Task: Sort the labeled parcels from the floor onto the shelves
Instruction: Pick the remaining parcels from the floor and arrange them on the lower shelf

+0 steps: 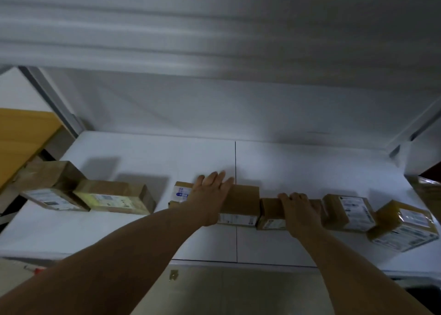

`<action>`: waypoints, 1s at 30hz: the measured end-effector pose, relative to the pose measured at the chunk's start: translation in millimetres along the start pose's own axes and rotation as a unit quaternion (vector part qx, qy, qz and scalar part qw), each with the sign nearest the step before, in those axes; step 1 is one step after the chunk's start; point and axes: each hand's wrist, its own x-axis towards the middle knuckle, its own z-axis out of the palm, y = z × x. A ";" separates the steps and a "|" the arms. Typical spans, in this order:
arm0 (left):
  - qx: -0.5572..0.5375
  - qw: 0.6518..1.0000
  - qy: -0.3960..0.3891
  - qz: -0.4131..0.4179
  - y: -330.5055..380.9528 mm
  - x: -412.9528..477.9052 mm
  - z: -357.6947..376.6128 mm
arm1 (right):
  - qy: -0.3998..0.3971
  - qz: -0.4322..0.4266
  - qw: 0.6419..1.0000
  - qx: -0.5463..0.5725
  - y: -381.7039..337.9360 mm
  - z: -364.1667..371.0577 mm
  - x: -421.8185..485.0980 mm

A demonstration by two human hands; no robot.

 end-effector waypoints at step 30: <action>-0.014 0.995 -0.034 -0.088 -80.2 -16.3 18.4 | 0.030 -0.165 0.985 0.029 -100.7 -9.5 31.7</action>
